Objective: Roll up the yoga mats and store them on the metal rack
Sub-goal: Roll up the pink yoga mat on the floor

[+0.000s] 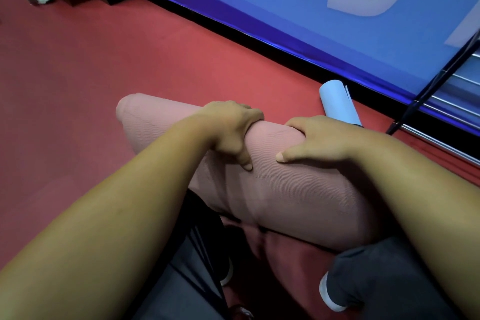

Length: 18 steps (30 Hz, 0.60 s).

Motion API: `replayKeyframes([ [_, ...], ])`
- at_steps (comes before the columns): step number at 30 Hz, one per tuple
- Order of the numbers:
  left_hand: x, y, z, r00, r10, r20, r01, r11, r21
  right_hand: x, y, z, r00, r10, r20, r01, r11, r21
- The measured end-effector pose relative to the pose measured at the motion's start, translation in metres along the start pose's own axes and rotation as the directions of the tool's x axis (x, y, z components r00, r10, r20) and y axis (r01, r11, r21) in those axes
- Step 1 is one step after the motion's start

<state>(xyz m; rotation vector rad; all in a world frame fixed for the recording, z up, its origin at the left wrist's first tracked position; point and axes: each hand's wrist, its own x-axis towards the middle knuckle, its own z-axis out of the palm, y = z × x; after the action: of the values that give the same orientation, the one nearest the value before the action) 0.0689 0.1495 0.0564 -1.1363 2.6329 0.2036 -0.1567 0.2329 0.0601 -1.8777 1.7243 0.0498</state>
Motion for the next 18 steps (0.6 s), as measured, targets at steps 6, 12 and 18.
replayKeyframes([
  [6,0.005,-0.006,-0.006,0.996,-0.058,0.072,0.067,0.989,-0.130,-0.004,-0.010,0.017,0.994,-0.038,-0.104,0.012,0.971,-0.239],
  [12,0.008,-0.011,-0.008,0.989,-0.087,0.116,0.113,0.963,-0.245,-0.006,-0.011,0.053,0.970,0.001,-0.244,-0.107,0.902,-0.419],
  [18,0.008,-0.014,-0.005,0.984,-0.085,0.157,0.129,0.947,-0.293,0.002,-0.015,0.047,0.938,-0.013,-0.346,-0.136,0.904,-0.404],
])
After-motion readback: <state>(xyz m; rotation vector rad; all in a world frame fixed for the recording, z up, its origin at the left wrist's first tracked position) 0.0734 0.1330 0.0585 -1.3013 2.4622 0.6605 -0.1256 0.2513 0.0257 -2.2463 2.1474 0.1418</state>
